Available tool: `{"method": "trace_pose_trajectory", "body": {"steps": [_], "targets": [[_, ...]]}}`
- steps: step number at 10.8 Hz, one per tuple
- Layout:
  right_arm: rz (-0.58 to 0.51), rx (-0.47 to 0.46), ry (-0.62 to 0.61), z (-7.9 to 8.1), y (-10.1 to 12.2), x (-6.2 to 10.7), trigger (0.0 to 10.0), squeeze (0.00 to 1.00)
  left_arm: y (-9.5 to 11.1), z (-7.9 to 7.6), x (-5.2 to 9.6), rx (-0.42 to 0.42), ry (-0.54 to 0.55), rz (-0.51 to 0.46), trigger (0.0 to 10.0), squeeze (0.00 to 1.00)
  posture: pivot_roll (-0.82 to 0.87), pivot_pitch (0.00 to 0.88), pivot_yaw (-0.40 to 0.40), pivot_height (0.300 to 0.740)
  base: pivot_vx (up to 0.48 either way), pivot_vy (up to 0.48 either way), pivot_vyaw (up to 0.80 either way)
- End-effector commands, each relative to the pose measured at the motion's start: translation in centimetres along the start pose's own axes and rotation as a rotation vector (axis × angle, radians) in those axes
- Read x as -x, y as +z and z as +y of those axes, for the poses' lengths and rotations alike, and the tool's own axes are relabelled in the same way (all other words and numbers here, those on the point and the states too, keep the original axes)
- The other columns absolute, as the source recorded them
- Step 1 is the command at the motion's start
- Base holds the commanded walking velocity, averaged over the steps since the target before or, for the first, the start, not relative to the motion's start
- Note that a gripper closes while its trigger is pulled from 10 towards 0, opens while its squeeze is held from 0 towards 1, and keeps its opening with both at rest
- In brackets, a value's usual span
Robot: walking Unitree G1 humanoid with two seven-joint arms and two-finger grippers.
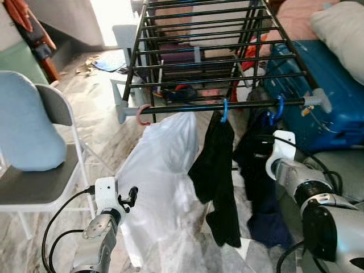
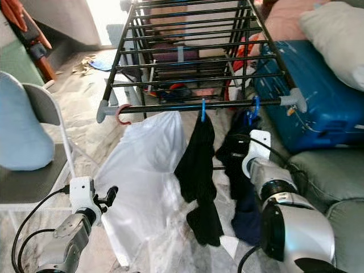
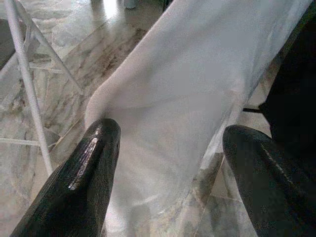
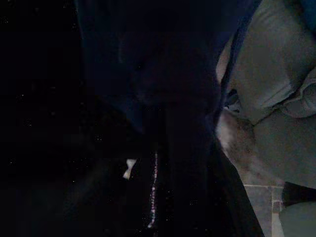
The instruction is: Hang hanger
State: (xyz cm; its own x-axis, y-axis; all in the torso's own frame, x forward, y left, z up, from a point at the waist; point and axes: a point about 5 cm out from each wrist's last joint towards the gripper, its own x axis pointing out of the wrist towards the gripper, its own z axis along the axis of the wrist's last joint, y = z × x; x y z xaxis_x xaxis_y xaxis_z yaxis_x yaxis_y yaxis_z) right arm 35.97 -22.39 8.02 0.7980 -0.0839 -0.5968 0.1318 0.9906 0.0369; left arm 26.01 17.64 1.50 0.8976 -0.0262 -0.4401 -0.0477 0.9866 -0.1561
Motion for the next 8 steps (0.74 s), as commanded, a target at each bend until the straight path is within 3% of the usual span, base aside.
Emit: {"method": "trace_pose_trajectory", "body": {"steps": [1,3,4,8], "targets": [[0.014,0.053,0.013,0.3,-0.7,-0.1,10.0,0.00,0.3,0.4,0.2,-0.010,0.007,-0.004,10.0,0.00,-0.06,0.000,0.086,0.740,0.000,0.000,0.00],[-0.061,0.023,0.018,0.8,1.9,0.1,10.0,0.00,0.4,0.8,0.6,-0.015,0.006,-0.005,10.0,0.00,-0.06,0.000,0.094,0.740,0.000,0.000,0.00],[-0.062,0.021,0.023,0.9,2.1,0.2,10.0,0.00,0.2,0.9,0.7,-0.019,0.008,0.005,10.0,0.00,-0.06,0.000,0.096,0.740,0.000,0.000,0.00],[0.049,0.004,0.012,0.5,-2.3,-0.2,10.0,0.00,0.1,0.8,0.8,-0.030,-0.005,0.030,10.0,0.00,-0.06,0.000,0.120,0.740,0.000,0.000,0.00]]}}
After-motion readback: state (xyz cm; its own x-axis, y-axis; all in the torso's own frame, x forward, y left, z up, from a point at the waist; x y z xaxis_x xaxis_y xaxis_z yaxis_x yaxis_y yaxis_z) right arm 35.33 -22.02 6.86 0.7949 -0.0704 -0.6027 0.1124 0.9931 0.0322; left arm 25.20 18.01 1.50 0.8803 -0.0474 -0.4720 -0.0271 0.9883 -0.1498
